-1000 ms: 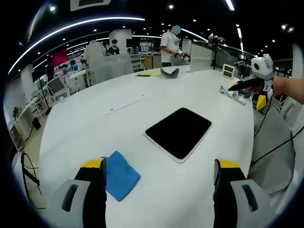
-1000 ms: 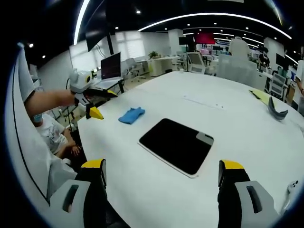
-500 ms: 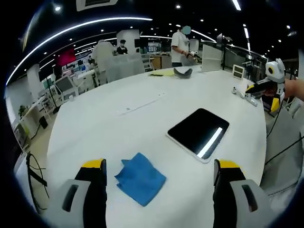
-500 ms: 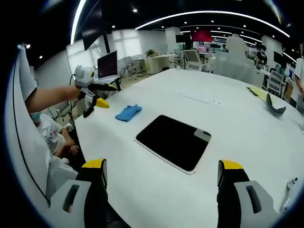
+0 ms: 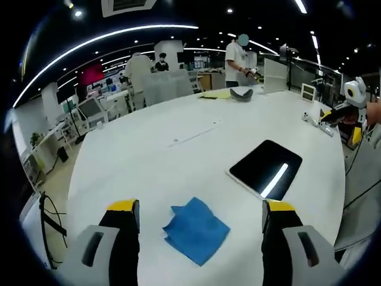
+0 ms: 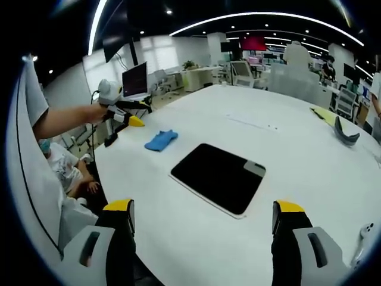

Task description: Wipe the mirror surface with the cleaning cloth until all visible marks leave the cleaned area.

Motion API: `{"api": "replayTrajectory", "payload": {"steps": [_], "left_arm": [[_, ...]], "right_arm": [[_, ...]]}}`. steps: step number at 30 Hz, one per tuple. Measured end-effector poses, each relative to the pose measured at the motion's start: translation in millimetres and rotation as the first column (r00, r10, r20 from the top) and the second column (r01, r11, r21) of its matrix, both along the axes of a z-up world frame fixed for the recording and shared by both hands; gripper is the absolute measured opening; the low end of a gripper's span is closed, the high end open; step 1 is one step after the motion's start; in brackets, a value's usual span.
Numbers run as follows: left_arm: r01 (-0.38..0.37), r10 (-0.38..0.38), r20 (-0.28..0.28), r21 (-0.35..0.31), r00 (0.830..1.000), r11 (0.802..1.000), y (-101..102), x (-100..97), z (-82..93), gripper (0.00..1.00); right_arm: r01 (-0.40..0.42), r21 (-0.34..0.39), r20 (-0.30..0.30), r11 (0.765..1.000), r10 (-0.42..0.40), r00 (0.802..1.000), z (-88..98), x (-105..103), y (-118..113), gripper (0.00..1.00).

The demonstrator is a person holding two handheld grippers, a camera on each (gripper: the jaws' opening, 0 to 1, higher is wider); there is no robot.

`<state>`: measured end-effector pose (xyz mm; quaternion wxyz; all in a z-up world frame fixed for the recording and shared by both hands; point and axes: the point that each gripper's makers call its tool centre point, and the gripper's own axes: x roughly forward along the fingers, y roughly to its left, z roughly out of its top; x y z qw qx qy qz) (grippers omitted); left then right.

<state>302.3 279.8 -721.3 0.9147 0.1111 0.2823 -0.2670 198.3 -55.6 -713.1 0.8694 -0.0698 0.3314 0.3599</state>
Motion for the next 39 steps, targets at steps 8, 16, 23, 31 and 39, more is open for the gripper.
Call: {"api": "replayTrajectory", "payload": {"steps": [8,16,23,31,39], "left_arm": [[-0.022,0.022,-0.031,-0.015,0.999,1.000,5,9.4,-20.9,0.79],[-0.028,0.027,-0.040,-0.023,0.999,0.999,6,16.9,-46.1,0.73],[-0.042,0.041,-0.046,-0.023,0.998,0.999,11,23.1,-63.4,0.66],[-0.049,0.048,-0.087,-0.015,0.995,0.999,16,21.6,-90.4,0.64],[-0.051,0.050,-0.107,-0.005,0.993,0.999,15,20.0,-97.6,0.56]], "right_arm": [[0.009,-0.011,0.007,1.000,-0.009,1.000,0.3,6,-3,0.95],[0.015,-0.028,-0.009,0.999,-0.015,1.000,-5.1,5,-7,0.93],[0.027,-0.041,-0.017,0.999,-0.028,0.999,-8.1,5,-11,0.92],[0.022,-0.064,-0.030,0.998,-0.024,0.999,-12.9,5,-11,0.90],[0.021,-0.075,-0.037,0.997,-0.024,0.999,-14.3,6,-12,0.90]]}}
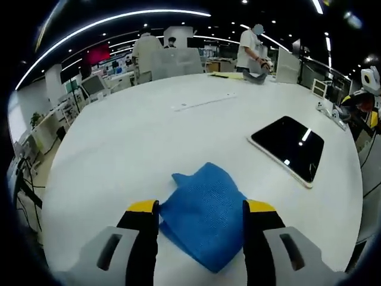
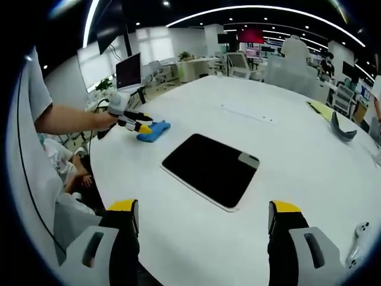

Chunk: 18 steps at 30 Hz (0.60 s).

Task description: Wipe the mirror surface with the cleaning cloth until all visible marks leave the cleaned area.

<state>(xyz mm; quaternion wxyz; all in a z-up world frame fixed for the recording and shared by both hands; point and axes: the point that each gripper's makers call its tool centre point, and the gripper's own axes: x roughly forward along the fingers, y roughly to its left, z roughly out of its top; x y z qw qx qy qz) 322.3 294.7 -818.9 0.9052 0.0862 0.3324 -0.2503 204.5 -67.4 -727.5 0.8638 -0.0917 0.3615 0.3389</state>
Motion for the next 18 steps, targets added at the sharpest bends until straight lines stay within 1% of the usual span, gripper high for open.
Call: {"api": "replayTrajectory", "payload": {"steps": [4,8,12,13,16,18], "left_arm": [[0.008,-0.008,0.003,0.005,1.000,1.000,-1,0.6,-0.8,0.55],[0.004,-0.004,-0.008,0.006,1.000,1.000,-1,0.1,-8.5,0.53],[0.012,-0.011,-0.027,0.019,1.000,1.000,-4,-2.6,-18.3,0.48],[0.006,-0.006,-0.029,0.010,1.000,1.000,-4,-2.5,-18.7,0.47],[-0.007,0.007,-0.022,-0.010,1.000,1.000,-6,-1.1,-18.9,0.46],[0.016,-0.016,-0.010,-0.004,1.000,1.000,-7,-0.8,-18.8,0.45]], "right_arm": [[0.004,-0.001,-0.004,1.000,-0.004,1.000,-1.6,-1,-1,0.90],[0.005,-0.004,-0.010,1.000,-0.005,1.000,-3.1,-3,0,0.89],[0.015,0.001,-0.013,1.000,-0.015,1.000,-3.5,-4,-3,0.90],[0.018,-0.001,-0.015,1.000,-0.018,1.000,-4.0,-5,-4,0.90],[0.018,-0.003,-0.018,1.000,-0.018,1.000,-5.0,-6,-4,0.89],[0.021,-0.007,-0.023,1.000,-0.021,1.000,-5.7,-7,-5,0.89]]}}
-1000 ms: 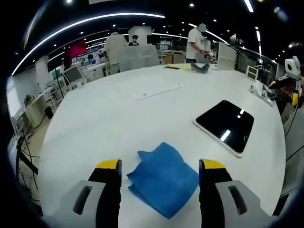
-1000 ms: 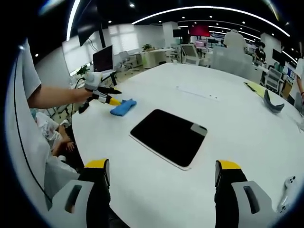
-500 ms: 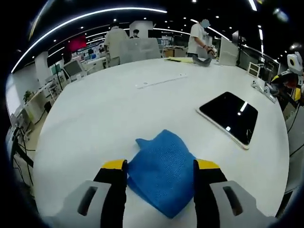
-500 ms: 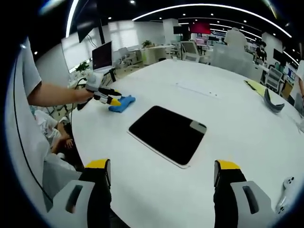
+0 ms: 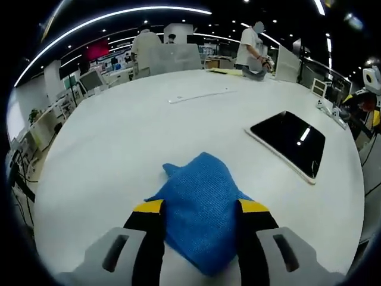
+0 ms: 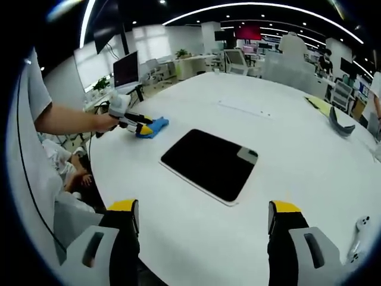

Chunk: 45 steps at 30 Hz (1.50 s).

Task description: Wipe the mirror surface with the cleaning cloth until all visible marks leave the cleaned area.

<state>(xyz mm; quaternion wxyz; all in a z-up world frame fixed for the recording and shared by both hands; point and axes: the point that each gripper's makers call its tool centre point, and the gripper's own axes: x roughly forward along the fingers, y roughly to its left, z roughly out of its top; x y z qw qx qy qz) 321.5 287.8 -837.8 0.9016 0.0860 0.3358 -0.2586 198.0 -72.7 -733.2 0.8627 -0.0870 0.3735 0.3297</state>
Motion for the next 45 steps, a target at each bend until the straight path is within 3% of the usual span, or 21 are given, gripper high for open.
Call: {"api": "replayTrajectory", "payload": {"steps": [11,15,23,39,45], "left_arm": [[-0.005,0.004,-0.010,-0.004,1.000,1.000,0,1.5,-0.1,0.43],[-0.021,0.021,-0.022,-0.002,1.000,1.000,-3,5.5,0.0,0.28],[-0.027,0.027,-0.022,-0.012,0.999,1.000,-12,9.4,-3.8,0.09],[-0.078,0.076,-0.040,-0.031,0.996,0.996,-12,11.0,-5.6,0.06],[-0.081,0.081,-0.054,-0.001,0.995,0.997,-14,11.8,-2.8,0.06]], "right_arm": [[-0.004,0.006,-0.004,1.000,0.004,1.000,-1.4,0,5,0.88],[-0.002,0.012,-0.004,1.000,0.002,1.000,-1.0,0,6,0.88],[0.009,0.014,-0.001,1.000,-0.009,1.000,-0.8,-1,2,0.88],[0.008,0.014,-0.004,1.000,-0.008,1.000,-3.0,-2,-1,0.88],[0.005,0.022,0.003,1.000,-0.005,1.000,-0.6,0,-1,0.88]]}}
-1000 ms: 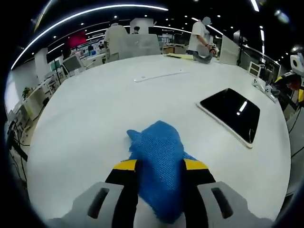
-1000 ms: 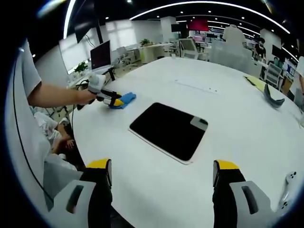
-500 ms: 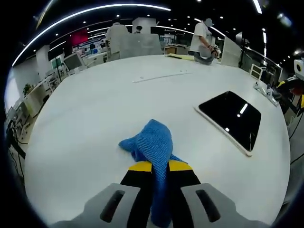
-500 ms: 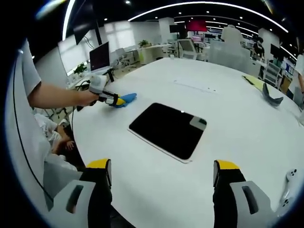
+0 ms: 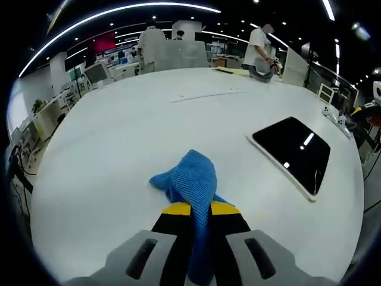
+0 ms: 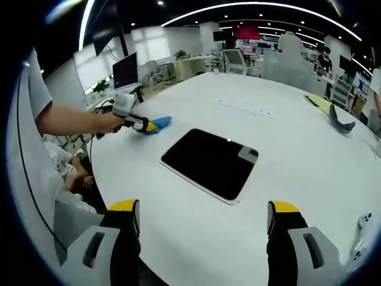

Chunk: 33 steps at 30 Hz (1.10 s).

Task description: Wipe the mirror surface with the cleaning cloth until all visible marks leave the cleaned area.

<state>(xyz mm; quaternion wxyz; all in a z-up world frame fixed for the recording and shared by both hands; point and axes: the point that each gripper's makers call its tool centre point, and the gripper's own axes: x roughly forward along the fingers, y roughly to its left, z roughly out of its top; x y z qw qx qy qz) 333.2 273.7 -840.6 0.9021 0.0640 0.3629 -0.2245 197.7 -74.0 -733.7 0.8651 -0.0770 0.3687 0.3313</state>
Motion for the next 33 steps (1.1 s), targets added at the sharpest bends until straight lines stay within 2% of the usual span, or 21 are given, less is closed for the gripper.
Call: {"api": "replayTrajectory", "payload": {"steps": [2,7,11,17,22,27,28,29,31,33], "left_arm": [[0.009,-0.009,0.008,0.014,1.000,1.000,-2,-0.2,5.4,0.06],[0.003,-0.004,0.046,0.002,0.999,1.000,-6,0.0,27.2,0.06],[-0.025,0.025,0.058,0.000,0.998,1.000,-3,-1.7,39.5,0.06],[-0.062,0.065,0.119,-0.033,0.991,0.998,-3,-0.6,79.1,0.06],[-0.075,0.080,0.152,-0.033,0.985,0.997,-4,2.4,101.0,0.06],[-0.071,0.073,0.174,-0.019,0.982,0.997,-7,3.4,113.6,0.06],[-0.072,0.079,0.167,-0.044,0.983,0.996,-10,3.7,114.9,0.06],[-0.075,0.083,0.165,-0.053,0.983,0.996,-10,3.7,115.1,0.06],[-0.054,0.056,0.176,-0.018,0.983,0.998,-11,3.4,112.6,0.06],[-0.064,0.065,0.166,-0.014,0.984,0.998,-11,3.3,110.1,0.06]], "right_arm": [[0.000,0.003,0.004,1.000,0.000,1.000,1.6,2,0,0.88],[-0.005,0.006,0.015,1.000,0.005,1.000,4.7,7,3,0.89],[-0.009,0.015,0.022,1.000,0.009,1.000,6.5,9,5,0.90],[-0.018,0.018,0.022,1.000,0.018,1.000,6.7,10,7,0.93],[-0.013,0.026,0.026,1.000,0.013,1.000,7.7,12,7,0.98],[-0.017,0.019,0.033,1.000,0.017,0.999,8.3,15,5,1.00],[-0.023,0.017,0.031,1.000,0.022,0.999,7.9,14,5,1.00],[-0.022,0.019,0.030,1.000,0.021,0.999,7.8,14,5,1.00],[-0.021,0.020,0.033,1.000,0.021,0.999,8.1,15,5,1.00],[-0.020,0.025,0.037,0.999,0.019,0.999,9.6,15,5,1.00]]}}
